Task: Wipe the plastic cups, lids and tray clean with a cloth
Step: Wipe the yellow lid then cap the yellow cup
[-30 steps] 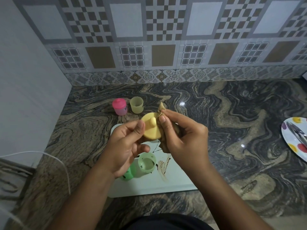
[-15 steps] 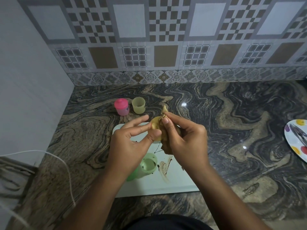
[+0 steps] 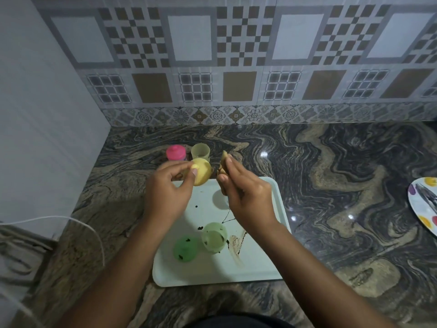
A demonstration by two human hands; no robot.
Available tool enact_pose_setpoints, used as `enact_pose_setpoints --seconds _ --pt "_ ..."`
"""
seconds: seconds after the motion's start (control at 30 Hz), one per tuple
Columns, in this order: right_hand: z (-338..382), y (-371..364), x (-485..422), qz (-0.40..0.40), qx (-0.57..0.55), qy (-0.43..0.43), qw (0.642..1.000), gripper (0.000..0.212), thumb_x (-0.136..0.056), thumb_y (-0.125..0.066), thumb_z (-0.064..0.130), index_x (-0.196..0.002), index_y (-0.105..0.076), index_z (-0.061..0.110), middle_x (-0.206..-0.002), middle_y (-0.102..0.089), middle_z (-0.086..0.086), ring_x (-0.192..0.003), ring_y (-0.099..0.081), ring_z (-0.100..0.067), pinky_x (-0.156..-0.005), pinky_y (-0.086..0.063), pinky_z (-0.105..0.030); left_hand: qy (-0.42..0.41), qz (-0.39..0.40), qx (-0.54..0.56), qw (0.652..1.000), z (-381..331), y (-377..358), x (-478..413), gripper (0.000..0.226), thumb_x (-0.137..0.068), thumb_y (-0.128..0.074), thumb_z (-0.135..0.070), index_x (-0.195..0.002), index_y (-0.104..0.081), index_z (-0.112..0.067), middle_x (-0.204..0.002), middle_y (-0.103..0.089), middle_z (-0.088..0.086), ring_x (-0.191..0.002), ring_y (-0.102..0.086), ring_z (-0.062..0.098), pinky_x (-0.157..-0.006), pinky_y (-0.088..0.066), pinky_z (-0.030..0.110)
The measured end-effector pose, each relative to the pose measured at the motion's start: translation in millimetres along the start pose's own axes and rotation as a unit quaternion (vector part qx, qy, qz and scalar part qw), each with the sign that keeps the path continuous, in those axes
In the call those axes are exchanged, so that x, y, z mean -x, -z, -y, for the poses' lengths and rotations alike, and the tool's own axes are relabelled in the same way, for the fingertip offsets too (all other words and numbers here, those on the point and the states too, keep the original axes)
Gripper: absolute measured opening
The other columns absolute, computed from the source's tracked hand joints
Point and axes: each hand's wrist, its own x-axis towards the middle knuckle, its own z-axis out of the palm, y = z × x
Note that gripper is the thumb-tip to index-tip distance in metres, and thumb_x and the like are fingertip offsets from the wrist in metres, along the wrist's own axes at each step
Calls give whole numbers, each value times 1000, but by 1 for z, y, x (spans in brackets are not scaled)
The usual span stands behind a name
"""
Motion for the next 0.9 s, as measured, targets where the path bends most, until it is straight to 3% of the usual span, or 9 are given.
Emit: enact_pose_setpoints --seconds 0.07,0.23,0.33,0.47,0.57,0.67,0.77,0.9 --pt "-20 -11 -16 15 49 50 997 37 -99 -62 16 -127 -67 -7 -133 -66 -22 -114 -72 -29 -94 -59 -38 -31 -2 -56 998 6 0 -23 21 -88 -72 -18 -107 -76 -12 -108 -70 1 -89 -62 3 -80 -48 10" --pt "-64 -34 -56 96 133 71 984 41 -96 -65 9 -135 -62 -5 -136 -64 -22 -113 -70 -38 -81 -63 -51 -42 15 -164 985 33 -14 -76 27 -88 -67 -28 -109 -75 -14 -112 -68 2 -92 -67 21 -81 -57 36" --pt "-94 -54 -72 161 166 58 971 49 -98 -61 10 -144 -53 -2 -143 -59 -23 -120 -65 -42 -77 -62 -58 -18 47 -219 974 43 -32 -96 28 -89 -65 -32 -111 -74 -17 -115 -66 2 -97 -66 24 -80 -56 39" --pt "-128 -77 -86 221 202 11 954 60 -89 -68 2 -147 -50 0 -147 -56 -20 -117 -66 -41 -75 -62 -55 2 89 -263 961 51 -56 -110 26 -91 -62 -33 -111 -73 -20 -114 -67 5 -99 -66 27 -79 -55 38" --pt "-135 -84 -92 215 197 -40 956 55 -96 -57 20 -149 -49 9 -150 -54 -12 -120 -64 -38 -81 -61 -52 8 100 -283 954 63 -72 -116 26 -91 -62 -34 -109 -74 -20 -110 -68 6 -96 -66 28 -79 -54 38" --pt "-133 -86 -92 191 178 -51 964 58 -100 -36 39 -145 -55 8 -137 -64 -11 -109 -68 -35 -75 -61 -51 -10 110 -293 950 76 -86 -119 26 -92 -61 -34 -107 -75 -18 -105 -70 7 -93 -66 29 -78 -54 38" --pt "-136 -83 -86 184 173 -31 967 58 -100 -37 39 -139 -60 3 -129 -68 -14 -105 -69 -37 -73 -60 -51 -14 107 -290 951 85 -94 -125 25 -92 -62 -30 -110 -73 -16 -110 -69 8 -96 -66 29 -82 -51 37" --pt "-138 -79 -81 178 171 -60 967 51 -101 -45 34 -136 -62 1 -133 -67 -16 -112 -69 -36 -87 -60 -50 -27 101 -311 944 92 -98 -134 25 -90 -63 -32 -108 -74 -18 -110 -69 6 -98 -64 32 -83 -52 40"
